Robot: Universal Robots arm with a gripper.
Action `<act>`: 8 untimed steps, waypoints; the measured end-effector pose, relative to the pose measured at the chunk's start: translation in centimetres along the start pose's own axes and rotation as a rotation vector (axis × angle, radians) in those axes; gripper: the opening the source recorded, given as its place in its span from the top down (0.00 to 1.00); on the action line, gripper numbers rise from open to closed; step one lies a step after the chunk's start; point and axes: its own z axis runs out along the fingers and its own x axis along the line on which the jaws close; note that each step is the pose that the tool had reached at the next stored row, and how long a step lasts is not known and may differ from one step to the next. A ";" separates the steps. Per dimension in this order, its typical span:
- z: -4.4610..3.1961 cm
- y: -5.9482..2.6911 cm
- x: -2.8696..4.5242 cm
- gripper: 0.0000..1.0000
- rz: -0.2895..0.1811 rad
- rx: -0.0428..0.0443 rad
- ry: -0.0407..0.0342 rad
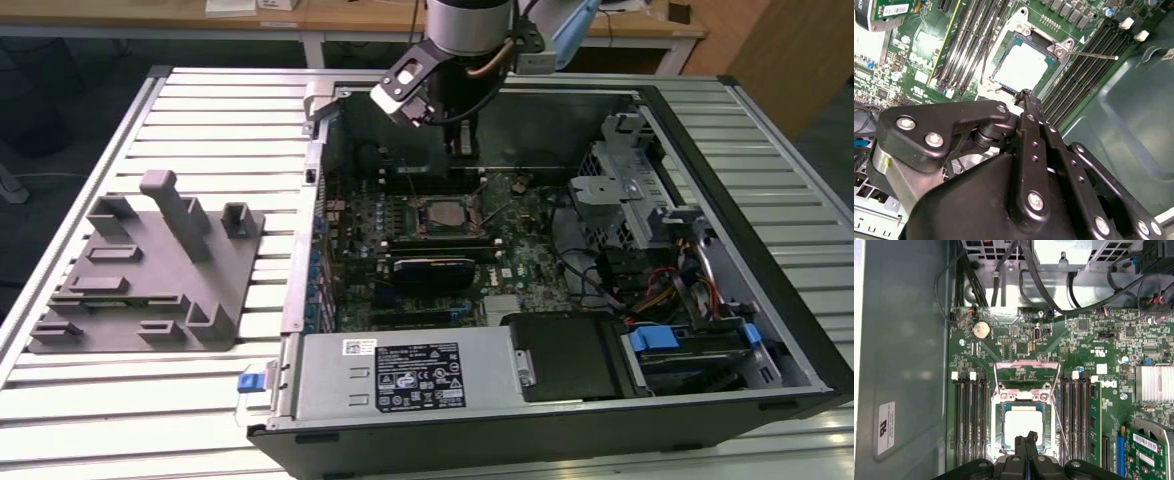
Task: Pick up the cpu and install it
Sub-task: 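Close the cpu cover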
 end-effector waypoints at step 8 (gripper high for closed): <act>0.11 2.47 0.02 0.89 0.000 -0.0002 0.0002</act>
